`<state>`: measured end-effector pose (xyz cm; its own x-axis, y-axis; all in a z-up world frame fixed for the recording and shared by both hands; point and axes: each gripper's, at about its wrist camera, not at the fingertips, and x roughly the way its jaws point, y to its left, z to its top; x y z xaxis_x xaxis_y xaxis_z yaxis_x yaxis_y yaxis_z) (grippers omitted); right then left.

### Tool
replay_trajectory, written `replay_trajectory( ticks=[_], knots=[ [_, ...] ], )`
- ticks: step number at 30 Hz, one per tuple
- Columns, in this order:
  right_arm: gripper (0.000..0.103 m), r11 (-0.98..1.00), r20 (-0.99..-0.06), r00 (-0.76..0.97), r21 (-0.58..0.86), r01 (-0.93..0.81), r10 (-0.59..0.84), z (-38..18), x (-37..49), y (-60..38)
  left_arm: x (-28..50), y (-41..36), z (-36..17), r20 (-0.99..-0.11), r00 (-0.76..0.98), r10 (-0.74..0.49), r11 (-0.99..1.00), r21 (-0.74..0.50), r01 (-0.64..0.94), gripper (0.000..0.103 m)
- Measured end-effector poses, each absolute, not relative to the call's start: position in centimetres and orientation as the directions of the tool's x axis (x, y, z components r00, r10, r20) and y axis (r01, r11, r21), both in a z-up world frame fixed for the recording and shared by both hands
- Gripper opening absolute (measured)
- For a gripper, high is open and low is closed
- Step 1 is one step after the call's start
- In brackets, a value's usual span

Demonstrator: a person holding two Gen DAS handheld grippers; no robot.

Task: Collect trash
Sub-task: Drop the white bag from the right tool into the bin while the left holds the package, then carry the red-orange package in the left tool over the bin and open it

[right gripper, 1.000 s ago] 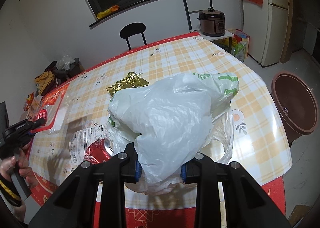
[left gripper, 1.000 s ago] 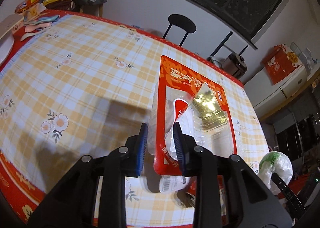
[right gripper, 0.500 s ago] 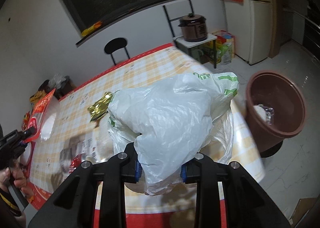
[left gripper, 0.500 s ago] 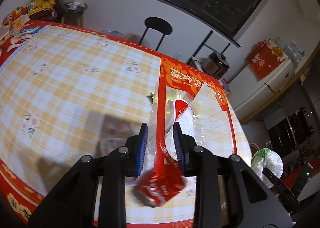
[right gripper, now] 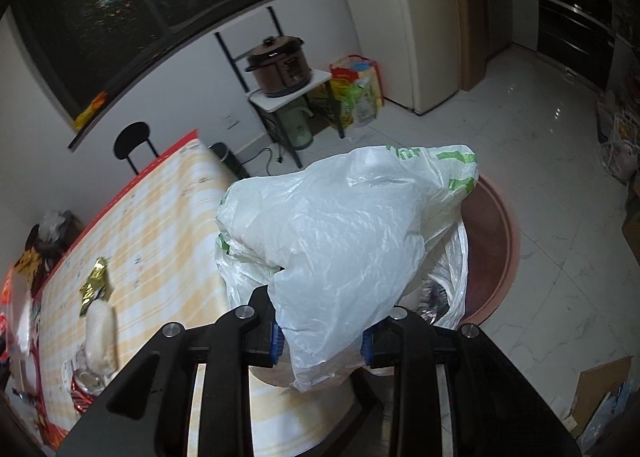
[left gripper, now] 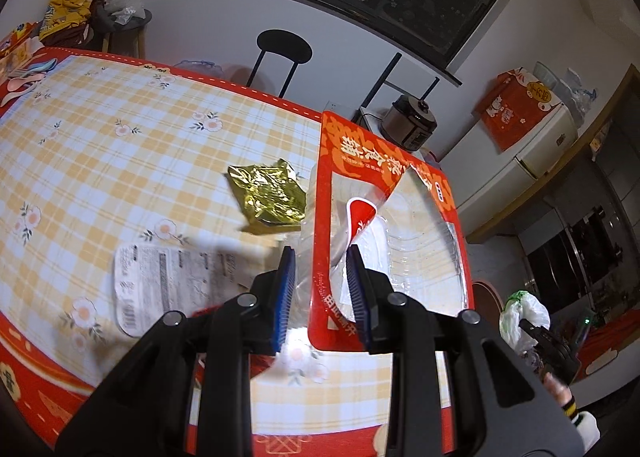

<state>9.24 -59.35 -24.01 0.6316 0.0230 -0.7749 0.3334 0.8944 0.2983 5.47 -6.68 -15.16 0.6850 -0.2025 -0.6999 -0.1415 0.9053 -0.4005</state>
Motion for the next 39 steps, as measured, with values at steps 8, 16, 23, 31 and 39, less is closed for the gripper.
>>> replay_trajectory(
  ticks=[8, 16, 23, 31, 39],
  knots=[
    [0.038, 0.871, -0.796, 0.605, 0.316, 0.377, 0.027, -26.3, 11.5, -65.0, 4.5, -9.8, -14.6, -0.706, 0.685, -0.180, 0.912, -0.380, -0.152, 0.029],
    [0.078, 0.858, -0.777, 0.627, 0.360, 0.366, 0.059, -26.2, 11.8, -66.8, 4.9, -12.7, -14.5, -0.707, 0.680, -0.194, 0.921, -0.369, -0.121, 0.029],
    [0.098, 0.870, -0.724, 0.690, 0.350, 0.347, 0.016, -23.1, 9.6, -67.5, 6.7, -16.9, -14.8, -0.708, 0.656, -0.262, 0.926, -0.377, -0.037, 0.029],
    [0.098, 0.878, -0.679, 0.733, 0.326, 0.352, -0.041, -19.4, 5.3, -68.1, 10.2, -24.5, -15.8, -0.714, 0.591, -0.375, 0.914, -0.390, 0.109, 0.029],
    [0.098, 0.869, -0.686, 0.724, 0.315, 0.382, -0.070, -18.6, 1.1, -68.7, 13.0, -34.2, -18.1, -0.735, 0.504, -0.453, 0.891, -0.386, 0.238, 0.029]
  ],
)
